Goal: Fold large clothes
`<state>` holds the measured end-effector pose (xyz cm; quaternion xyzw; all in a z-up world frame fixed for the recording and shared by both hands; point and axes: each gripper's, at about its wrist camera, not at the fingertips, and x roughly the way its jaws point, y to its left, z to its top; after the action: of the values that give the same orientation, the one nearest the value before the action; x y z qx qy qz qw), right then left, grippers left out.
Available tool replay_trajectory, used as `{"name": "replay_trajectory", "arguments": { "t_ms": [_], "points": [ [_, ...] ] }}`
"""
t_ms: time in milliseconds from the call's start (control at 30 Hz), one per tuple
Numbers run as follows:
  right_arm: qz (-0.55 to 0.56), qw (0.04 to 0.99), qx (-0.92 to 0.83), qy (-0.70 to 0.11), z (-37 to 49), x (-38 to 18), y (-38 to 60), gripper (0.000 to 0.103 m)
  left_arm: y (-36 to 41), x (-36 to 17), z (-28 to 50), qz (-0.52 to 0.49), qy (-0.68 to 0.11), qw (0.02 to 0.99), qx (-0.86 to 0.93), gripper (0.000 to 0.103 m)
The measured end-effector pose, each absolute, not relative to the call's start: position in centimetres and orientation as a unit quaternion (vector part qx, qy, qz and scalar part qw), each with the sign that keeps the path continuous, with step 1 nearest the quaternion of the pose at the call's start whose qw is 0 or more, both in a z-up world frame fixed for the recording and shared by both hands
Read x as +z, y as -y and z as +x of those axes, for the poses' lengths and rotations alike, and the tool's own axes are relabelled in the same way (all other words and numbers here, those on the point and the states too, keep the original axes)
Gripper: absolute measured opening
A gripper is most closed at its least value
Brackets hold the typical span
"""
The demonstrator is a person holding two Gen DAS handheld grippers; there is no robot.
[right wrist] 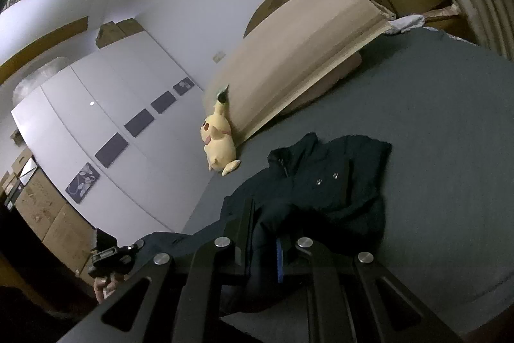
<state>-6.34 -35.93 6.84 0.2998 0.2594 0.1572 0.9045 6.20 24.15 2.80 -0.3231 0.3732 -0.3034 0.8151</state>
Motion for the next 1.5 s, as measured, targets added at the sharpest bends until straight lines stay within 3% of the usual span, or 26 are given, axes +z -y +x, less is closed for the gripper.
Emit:
{"name": "replay_trajectory", "arguments": {
  "t_ms": [1000,1500],
  "points": [
    [0.317,0.908,0.124,-0.245,3.3,6.6,37.7,0.011,-21.5,5.0,13.2,-0.315,-0.365,0.845,-0.233,0.006],
    [0.307,0.907,0.104,-0.268,7.8,6.2,37.9,0.011,-19.2,5.4,15.1,-0.261,-0.372,0.875,-0.167,0.006]
  ]
}}
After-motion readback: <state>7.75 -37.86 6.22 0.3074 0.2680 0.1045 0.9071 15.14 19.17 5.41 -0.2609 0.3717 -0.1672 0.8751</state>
